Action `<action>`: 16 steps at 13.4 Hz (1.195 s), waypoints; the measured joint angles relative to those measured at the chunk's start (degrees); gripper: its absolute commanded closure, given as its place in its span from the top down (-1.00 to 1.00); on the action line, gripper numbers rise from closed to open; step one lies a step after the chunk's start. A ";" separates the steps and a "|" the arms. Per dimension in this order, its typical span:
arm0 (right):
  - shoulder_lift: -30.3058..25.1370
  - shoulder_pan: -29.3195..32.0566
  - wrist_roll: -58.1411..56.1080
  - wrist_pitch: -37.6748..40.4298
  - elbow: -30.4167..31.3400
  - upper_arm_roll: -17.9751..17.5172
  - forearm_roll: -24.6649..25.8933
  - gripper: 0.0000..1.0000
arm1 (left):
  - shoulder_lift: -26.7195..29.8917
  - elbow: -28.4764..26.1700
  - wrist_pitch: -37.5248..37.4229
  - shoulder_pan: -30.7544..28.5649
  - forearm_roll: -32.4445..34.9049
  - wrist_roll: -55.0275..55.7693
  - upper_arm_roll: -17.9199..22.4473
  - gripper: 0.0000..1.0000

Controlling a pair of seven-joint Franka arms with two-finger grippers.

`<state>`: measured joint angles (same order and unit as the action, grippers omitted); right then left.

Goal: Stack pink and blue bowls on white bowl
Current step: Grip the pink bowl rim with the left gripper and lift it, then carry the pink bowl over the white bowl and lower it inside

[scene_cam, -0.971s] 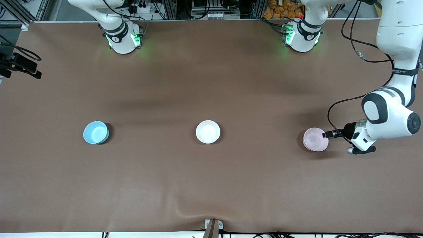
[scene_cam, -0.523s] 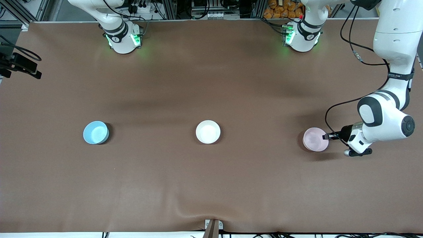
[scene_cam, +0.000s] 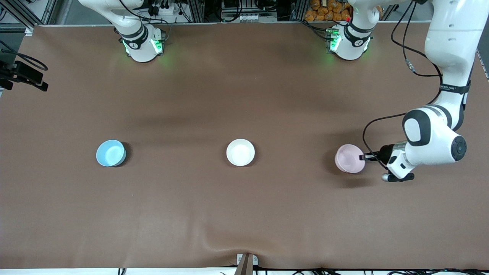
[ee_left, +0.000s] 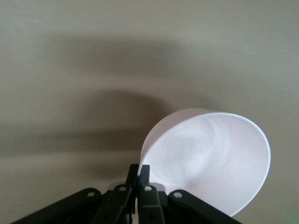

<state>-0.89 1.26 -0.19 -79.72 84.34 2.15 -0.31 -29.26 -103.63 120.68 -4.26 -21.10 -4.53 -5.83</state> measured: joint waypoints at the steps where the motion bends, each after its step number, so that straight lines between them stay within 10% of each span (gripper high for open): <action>1: 0.00 0.00 0.00 0.00 0.00 0.00 0.00 1.00 | 1.41 0.03 -0.83 0.09 0.00 3.26 -1.72 -1.00; 7: 0.04 0.00 0.00 0.00 0.00 0.00 0.00 1.00 | 4.86 1.36 -2.09 2.88 0.00 25.98 -14.57 -1.00; 16: 4.10 0.00 0.00 -0.14 0.05 0.07 0.03 1.00 | -4.15 12.82 6.70 25.21 6.50 52.51 -13.77 -1.00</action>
<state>3.21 1.26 -0.19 -79.85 84.38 2.22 -0.27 -33.41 -90.81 127.38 20.95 -14.60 47.97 -19.60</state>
